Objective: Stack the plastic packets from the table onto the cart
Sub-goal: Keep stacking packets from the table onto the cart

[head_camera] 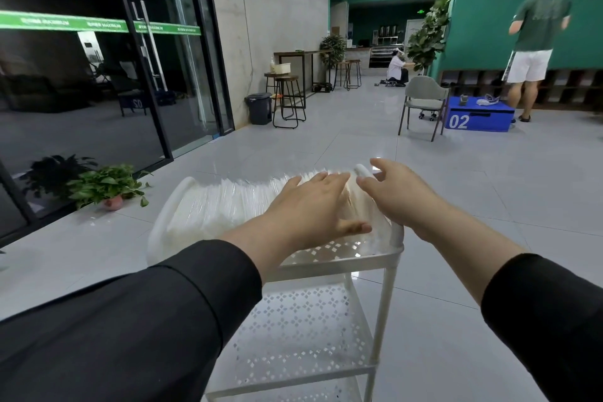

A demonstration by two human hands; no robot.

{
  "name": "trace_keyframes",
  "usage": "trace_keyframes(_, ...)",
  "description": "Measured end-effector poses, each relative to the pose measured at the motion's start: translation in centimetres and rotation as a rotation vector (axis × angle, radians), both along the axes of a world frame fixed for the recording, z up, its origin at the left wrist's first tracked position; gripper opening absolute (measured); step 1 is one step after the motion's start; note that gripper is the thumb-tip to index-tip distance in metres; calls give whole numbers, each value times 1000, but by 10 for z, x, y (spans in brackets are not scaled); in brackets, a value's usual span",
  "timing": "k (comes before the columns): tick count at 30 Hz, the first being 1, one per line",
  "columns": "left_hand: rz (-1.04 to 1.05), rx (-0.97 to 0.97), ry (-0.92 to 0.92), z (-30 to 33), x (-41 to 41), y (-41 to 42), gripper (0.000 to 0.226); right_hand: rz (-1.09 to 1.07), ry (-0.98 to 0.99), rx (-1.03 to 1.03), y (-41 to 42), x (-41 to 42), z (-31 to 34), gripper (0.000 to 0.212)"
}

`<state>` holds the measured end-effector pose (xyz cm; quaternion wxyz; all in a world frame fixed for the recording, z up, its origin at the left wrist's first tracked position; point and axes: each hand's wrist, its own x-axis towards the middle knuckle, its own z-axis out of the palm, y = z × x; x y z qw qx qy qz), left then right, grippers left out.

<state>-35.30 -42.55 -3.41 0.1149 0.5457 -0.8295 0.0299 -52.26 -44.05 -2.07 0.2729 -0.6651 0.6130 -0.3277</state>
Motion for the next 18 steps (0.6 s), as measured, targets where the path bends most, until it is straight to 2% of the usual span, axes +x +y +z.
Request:
trace_keyframes(2, -14, -3, 78, 5, 0, 4, 101, 4, 66, -68, 2, 0, 2, 58)
trace_keyframes(6, 70, -36, 211, 20, 3, 4, 76, 27, 114, -26, 5, -1, 6, 57)
trace_keyframes(11, 184, 26, 144, 27, 24, -2, 74, 50, 91, 13, 1, -3, 1, 52)
trace_keyframes(14, 267, -7, 177, 36, 52, 1, 77, 42, 80, 28, -2, -5, -1, 60)
trace_keyframes(18, 460, 74, 101, 36, 106, 0, 80, 18, 205, -87, -1, -5, 1, 65)
